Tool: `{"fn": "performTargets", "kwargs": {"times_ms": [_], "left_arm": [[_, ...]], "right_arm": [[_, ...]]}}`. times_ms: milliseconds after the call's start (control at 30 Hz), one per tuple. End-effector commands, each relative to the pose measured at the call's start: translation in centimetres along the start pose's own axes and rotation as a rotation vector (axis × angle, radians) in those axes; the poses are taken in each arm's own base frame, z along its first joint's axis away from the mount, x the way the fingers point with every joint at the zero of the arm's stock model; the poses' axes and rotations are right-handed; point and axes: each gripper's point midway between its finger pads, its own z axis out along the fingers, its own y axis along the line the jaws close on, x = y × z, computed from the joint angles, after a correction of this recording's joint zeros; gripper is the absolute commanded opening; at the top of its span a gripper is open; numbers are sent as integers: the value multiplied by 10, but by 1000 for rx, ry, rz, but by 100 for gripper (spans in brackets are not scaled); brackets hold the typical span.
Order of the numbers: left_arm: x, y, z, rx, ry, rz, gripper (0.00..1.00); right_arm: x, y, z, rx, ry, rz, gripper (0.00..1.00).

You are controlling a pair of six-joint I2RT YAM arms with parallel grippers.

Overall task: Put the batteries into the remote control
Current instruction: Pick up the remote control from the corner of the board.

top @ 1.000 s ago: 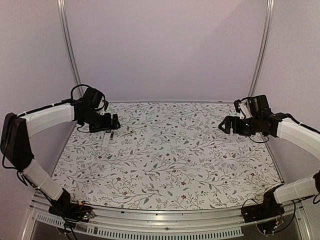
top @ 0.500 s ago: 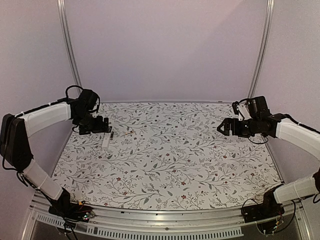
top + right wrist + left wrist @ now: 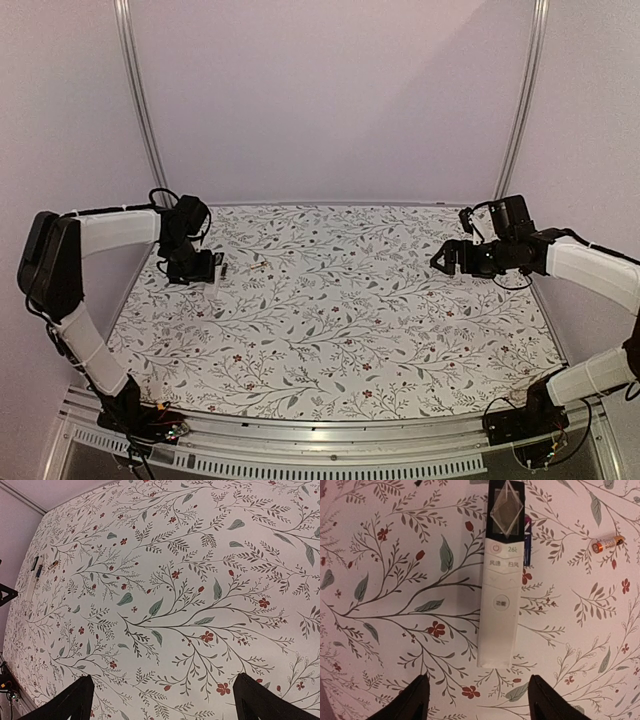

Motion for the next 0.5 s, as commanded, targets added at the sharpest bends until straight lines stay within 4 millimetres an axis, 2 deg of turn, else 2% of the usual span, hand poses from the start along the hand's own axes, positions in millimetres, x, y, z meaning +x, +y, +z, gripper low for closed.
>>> {"fn": "performTargets", "kwargs": {"times_ms": [0,333,467], "left_arm": [[-8,-7,14,-13,2,11,65],[-11,-22,43,-24,32,42,54],[-11,-19,49,-53,36,39,47]], "right_arm": [[0,1,4,-9,4,-10,99],[1,0,9,-5,16,-7,99],[1,-1,10,0,17,-8,99]]}}
